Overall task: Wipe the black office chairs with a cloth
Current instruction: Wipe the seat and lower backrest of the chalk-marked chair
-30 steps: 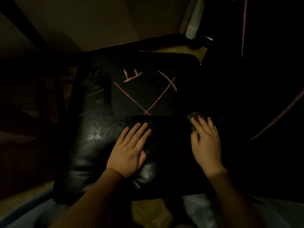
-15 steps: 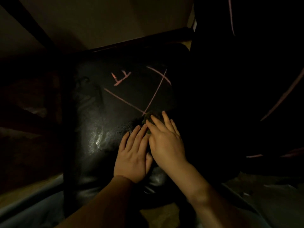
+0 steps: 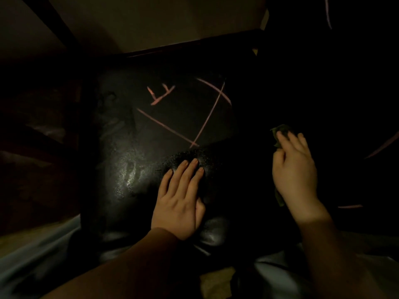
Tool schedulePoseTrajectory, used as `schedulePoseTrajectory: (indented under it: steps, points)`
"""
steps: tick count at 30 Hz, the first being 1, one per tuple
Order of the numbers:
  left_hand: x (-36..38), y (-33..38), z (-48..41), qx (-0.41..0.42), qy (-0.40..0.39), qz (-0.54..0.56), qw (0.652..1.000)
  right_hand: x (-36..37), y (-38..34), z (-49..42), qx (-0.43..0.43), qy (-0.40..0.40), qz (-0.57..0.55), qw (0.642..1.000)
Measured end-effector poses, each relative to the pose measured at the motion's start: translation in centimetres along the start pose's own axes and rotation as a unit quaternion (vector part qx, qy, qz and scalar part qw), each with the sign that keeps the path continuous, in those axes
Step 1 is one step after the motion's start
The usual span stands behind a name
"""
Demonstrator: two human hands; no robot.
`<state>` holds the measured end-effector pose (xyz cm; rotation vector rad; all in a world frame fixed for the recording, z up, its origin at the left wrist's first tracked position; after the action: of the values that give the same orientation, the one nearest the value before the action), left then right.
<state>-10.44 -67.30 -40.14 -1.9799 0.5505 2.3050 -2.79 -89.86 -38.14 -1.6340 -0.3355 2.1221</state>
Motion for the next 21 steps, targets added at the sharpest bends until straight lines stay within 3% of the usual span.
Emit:
schedulePoseTrajectory:
  steps: [4, 11, 16, 21]
  points:
    - [0.1, 0.1, -0.1, 0.0, 0.004, -0.001, 1.0, 1.6, -2.7, -0.2, -0.008, 0.021, 0.031, 0.999]
    - [0.2, 0.1, 0.1, 0.014, 0.036, -0.011, 0.999, 8.7, -13.7, 3.7, -0.203, -0.065, 0.071, 0.974]
    - [0.1, 0.0, 0.1, 0.016, 0.045, -0.003, 0.999, 8.5, -13.2, 3.3, -0.204, -0.08, 0.023, 0.975]
    - [0.1, 0.0, 0.1, 0.015, 0.035, 0.006, 0.999, 8.1, -12.7, 3.1, -0.187, -0.075, 0.063, 0.977]
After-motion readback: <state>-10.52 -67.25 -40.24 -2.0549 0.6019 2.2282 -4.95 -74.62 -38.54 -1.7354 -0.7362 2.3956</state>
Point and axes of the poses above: each hand's wrist, its own z-axis away from the middle knuckle, its own x-axis out of the palm, y = z × x, the point moved 10 cm from there along -z, towards the middle knuckle, and after that the axes turned 15 degrees about -y, right-handed, at the moved point
